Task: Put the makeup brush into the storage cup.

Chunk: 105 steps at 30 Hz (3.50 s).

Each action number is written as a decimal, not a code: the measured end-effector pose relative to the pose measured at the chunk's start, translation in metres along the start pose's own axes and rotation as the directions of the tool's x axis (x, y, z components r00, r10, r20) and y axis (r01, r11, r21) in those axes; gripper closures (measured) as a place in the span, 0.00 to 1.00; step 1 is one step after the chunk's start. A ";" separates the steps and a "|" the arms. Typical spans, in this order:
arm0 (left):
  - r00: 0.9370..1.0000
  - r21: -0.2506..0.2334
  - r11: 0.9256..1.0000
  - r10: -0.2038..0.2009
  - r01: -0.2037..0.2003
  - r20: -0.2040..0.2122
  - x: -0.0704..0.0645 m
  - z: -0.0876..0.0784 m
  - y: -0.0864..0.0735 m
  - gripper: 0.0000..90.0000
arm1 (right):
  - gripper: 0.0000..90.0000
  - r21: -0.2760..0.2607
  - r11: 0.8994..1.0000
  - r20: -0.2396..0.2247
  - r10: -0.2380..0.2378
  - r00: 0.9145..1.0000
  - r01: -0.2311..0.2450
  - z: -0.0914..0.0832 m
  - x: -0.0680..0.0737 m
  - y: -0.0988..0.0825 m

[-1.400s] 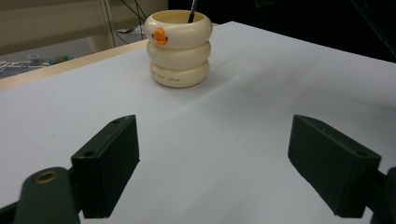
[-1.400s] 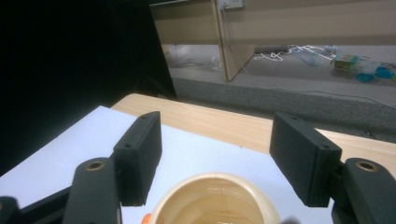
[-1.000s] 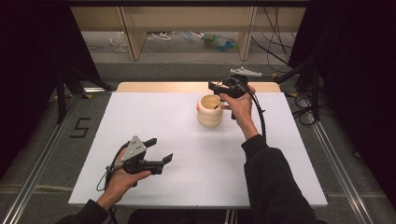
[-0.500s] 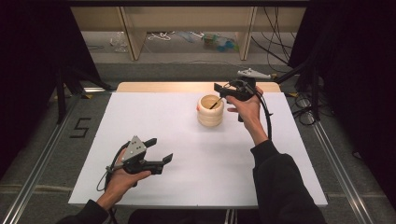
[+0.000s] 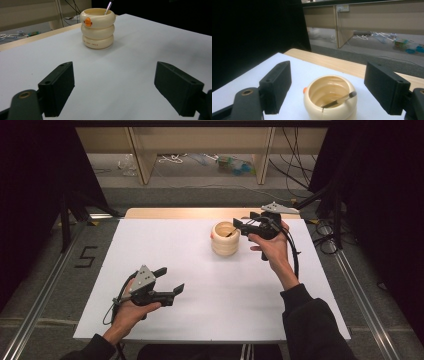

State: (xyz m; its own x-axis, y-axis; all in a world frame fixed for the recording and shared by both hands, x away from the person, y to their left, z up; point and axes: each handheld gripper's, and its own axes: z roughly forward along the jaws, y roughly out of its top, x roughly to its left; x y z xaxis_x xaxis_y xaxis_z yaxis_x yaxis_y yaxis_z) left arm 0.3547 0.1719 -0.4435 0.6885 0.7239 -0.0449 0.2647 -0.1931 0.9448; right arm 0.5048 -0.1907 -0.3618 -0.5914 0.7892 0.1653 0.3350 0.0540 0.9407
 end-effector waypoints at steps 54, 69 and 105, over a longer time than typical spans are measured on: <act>1.000 -0.020 1.000 -0.011 0.011 -0.019 0.005 -0.006 0.002 0.18 | 0.23 0.059 0.998 -0.046 -0.035 0.998 0.038 -0.042 0.011 -0.049; 0.999 -0.032 0.999 -0.024 0.023 -0.024 0.009 -0.009 0.002 0.18 | 0.21 0.091 0.995 -0.070 -0.038 0.997 0.044 -0.064 0.021 -0.069; 1.000 -0.022 1.000 -0.023 0.022 -0.022 0.007 -0.012 -0.002 0.18 | 0.18 0.082 0.996 -0.136 -0.018 0.990 0.030 -0.103 0.030 -0.104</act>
State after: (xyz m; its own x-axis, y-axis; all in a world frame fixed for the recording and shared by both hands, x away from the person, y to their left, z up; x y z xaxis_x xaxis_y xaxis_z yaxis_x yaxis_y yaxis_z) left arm 0.3510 0.1852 -0.4419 0.6674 0.7423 -0.0594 0.2652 -0.1624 0.9504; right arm 0.3770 -0.2357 -0.4246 -0.6920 0.6973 0.1869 0.3760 0.1272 0.9178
